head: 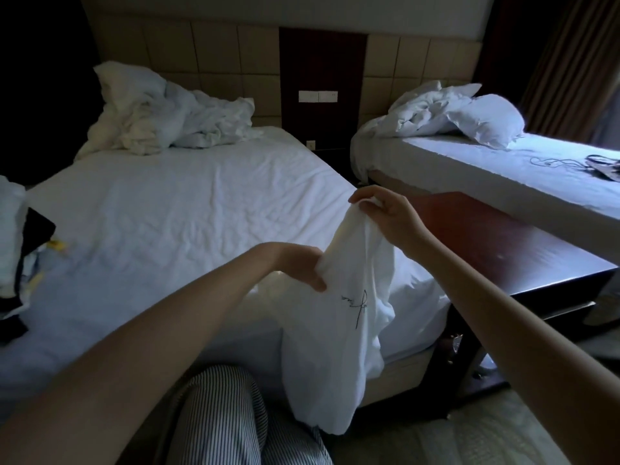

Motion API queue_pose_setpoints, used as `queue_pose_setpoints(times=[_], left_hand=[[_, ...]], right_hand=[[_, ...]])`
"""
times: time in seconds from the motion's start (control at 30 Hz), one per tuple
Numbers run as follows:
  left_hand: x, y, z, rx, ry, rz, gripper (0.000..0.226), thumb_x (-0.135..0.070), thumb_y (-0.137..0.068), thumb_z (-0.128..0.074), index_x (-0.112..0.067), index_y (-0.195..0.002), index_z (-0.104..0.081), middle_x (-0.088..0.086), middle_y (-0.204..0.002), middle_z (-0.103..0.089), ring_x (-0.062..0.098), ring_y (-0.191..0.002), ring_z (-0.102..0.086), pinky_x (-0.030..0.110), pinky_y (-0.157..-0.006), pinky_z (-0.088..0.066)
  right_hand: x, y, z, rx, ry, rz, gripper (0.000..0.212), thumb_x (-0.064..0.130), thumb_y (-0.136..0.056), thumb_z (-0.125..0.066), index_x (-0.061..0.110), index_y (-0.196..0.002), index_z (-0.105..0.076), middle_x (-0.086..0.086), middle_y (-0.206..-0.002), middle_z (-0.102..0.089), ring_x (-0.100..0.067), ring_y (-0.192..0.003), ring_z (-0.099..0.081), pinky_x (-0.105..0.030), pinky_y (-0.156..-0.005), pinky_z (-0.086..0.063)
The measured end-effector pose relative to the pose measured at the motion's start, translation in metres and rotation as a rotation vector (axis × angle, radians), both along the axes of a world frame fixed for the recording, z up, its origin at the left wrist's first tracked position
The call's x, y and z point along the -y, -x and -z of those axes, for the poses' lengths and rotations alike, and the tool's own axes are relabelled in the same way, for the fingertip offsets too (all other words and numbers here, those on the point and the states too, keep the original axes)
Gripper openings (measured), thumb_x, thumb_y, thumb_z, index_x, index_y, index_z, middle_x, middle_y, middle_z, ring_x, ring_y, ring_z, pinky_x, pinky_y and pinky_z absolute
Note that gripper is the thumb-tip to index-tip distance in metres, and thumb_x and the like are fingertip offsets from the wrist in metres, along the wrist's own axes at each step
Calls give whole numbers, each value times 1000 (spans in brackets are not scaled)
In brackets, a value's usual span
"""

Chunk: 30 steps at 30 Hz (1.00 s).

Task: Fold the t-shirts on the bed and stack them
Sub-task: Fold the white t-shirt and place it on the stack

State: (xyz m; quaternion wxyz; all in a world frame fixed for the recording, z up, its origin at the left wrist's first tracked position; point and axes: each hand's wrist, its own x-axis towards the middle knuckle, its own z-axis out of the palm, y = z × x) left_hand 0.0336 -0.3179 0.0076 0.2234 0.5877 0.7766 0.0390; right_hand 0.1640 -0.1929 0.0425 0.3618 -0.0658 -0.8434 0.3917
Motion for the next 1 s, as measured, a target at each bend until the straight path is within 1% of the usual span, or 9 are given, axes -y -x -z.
queue_pose_setpoints(times=[0.1, 0.23, 0.33, 0.4, 0.57, 0.67, 0.77, 0.9, 1.0], left_hand=[[20, 9, -16, 169, -244, -102, 37, -10, -89, -58, -11, -126, -52, 1, -115, -59, 17, -105, -55, 23, -85, -42], [45, 8, -46, 781, -623, -152, 41, -13, -61, -66, -16, -101, -58, -4, -91, -66, 10, -84, -65, 24, -76, -52], [46, -2, -65, 1068, -752, -93, 26, -9, -73, -60, -12, -98, -58, -4, -82, -68, 9, -77, -66, 21, -68, -53], [45, -3, -74, 827, -675, -61, 26, -14, -77, -66, -10, -102, -59, -1, -89, -65, 9, -83, -64, 20, -73, -52], [60, 37, -84, -221, -26, -225, 31, -35, -83, -70, -19, -107, -59, -4, -100, -60, 12, -84, -57, 21, -67, -42], [75, 61, -92, -252, 60, -307, 27, -40, -78, -74, -17, -90, -65, -1, -90, -63, 9, -73, -56, 19, -60, -42], [90, 76, -101, -100, -104, -348, 23, -34, -74, -79, -21, -83, -64, -2, -89, -64, 9, -80, -59, 19, -66, -43], [104, 84, -95, 568, -584, -323, 79, -45, -40, -91, -13, -107, -65, 3, -103, -71, 19, -100, -66, 28, -83, -54], [104, 84, -92, 860, -529, -227, 76, -44, -47, -90, -11, -109, -62, 4, -99, -69, 17, -91, -67, 26, -75, -56]], right_hand=[[0, 5, -1, -50, 63, 64, 24, -3, -92, -48, 15, -97, -63, 20, -83, -55, 19, -68, -50, -2, -63, -34], [0, 15, -3, -73, 152, 108, 24, 1, -93, -48, 19, -97, -62, 17, -82, -55, 6, -67, -52, -13, -61, -40], [13, 27, -8, -155, 233, 74, 20, 2, -92, -50, 19, -95, -61, 11, -82, -58, -2, -71, -53, -21, -66, -43], [23, 34, -12, -220, 267, 54, 21, 1, -92, -50, 19, -93, -61, 12, -84, -59, 6, -73, -54, -18, -71, -44], [26, 33, -24, -250, 290, 17, 26, 2, -94, -46, 24, -94, -61, 16, -89, -57, 16, -71, -51, -7, -68, -41], [25, 34, -31, -238, 258, -16, 28, 1, -95, -45, 24, -95, -61, 14, -89, -57, 16, -69, -51, -5, -65, -40], [20, 35, -34, -256, 271, 17, 26, 4, -96, -45, 23, -96, -62, 15, -89, -57, 13, -70, -51, -5, -64, -40], [6, 34, -32, -237, 307, 54, 22, 7, -97, -45, 21, -98, -61, 12, -85, -56, 13, -62, -51, -6, -56, -40], [0, 34, -35, -263, 299, 97, 21, 7, -96, -45, 23, -99, -60, 12, -84, -56, 5, -69, -52, -5, -57, -40]])
